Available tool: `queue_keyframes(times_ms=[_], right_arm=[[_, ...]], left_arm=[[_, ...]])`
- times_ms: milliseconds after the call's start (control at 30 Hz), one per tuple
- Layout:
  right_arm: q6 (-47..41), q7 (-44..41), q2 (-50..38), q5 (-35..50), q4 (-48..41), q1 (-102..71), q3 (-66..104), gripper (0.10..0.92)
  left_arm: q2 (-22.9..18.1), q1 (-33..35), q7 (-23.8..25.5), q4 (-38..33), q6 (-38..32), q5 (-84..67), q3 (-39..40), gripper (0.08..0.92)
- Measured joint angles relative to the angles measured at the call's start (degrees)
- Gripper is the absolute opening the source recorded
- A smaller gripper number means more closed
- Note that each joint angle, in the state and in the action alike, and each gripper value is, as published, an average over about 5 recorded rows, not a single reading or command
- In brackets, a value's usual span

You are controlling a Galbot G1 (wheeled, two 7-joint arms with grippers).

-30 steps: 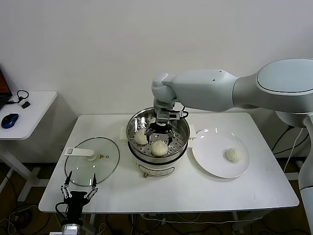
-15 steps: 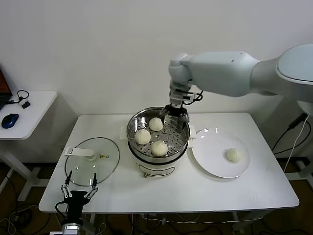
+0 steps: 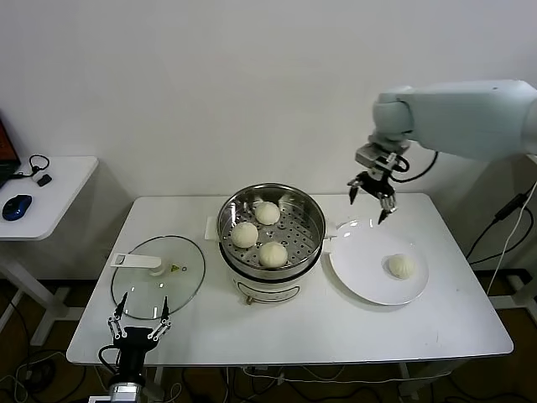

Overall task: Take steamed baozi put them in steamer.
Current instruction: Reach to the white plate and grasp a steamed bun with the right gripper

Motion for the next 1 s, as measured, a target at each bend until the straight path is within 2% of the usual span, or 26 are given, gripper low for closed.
queue_keyframes(times_ms=[267, 1000], right_arm=[[-5.5, 0.9, -6.3, -0.1, -1.0, -3.4, -0.8, 0.823], [-9.3, 5.7, -13.9, -11.8, -8.6, -23.9, 14.5, 0.823]], left_arm=[[0.0, 0.0, -0.2, 0.5, -0.3, 0.3, 0.2, 0.823], [0.0, 0.4, -1.1, 1.6, -0.7, 1.0, -0.2, 0.823]])
